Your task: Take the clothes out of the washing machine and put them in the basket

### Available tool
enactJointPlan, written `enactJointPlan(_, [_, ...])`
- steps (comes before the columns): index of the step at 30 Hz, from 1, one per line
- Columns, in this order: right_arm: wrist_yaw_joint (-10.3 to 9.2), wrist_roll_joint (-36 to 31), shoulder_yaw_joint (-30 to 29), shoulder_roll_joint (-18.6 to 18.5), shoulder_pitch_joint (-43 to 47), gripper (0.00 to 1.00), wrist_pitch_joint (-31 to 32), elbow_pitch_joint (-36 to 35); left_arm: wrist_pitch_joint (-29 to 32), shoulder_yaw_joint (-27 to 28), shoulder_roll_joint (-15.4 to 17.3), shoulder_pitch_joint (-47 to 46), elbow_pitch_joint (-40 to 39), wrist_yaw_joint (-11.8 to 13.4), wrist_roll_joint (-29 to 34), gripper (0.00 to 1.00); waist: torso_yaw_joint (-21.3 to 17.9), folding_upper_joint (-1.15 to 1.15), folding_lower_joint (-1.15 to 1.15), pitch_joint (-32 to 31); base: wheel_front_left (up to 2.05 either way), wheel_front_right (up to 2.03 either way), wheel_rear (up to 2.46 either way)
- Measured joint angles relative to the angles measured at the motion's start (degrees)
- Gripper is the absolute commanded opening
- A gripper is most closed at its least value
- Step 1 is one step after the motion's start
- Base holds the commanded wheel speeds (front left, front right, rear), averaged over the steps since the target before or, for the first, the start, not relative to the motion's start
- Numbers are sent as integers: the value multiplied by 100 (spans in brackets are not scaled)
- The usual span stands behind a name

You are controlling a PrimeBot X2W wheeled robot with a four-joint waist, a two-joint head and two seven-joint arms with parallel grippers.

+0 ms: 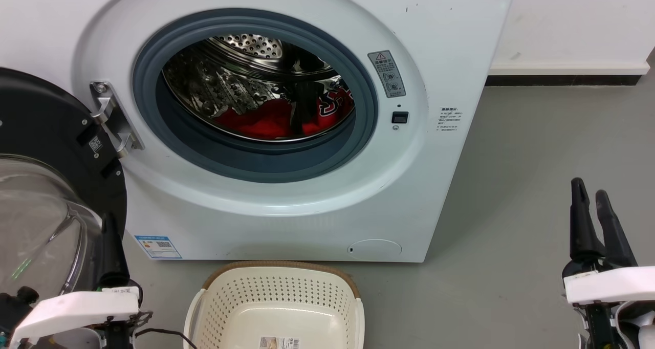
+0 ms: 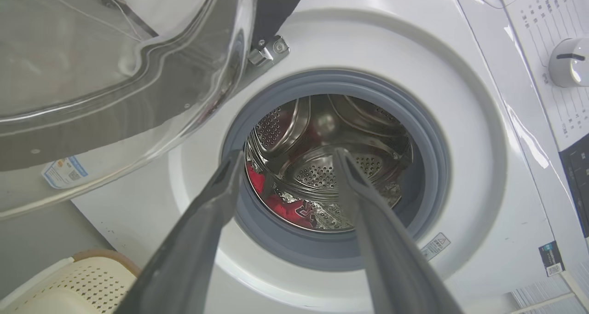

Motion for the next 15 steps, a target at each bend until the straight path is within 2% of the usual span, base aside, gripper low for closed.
enactJointPlan(8, [0, -993, 225, 0, 12, 100, -141, -377, -149, -393, 1, 170, -537, 309, 940, 100, -6, 0, 0, 20, 0, 0, 0])
enactJointPlan(15, [0, -1723, 372, -1, 99, 100, -265, -571, -264, -671, 2, 273, -861, 380, 1760, 100, -7, 0, 0, 34, 0, 0, 0])
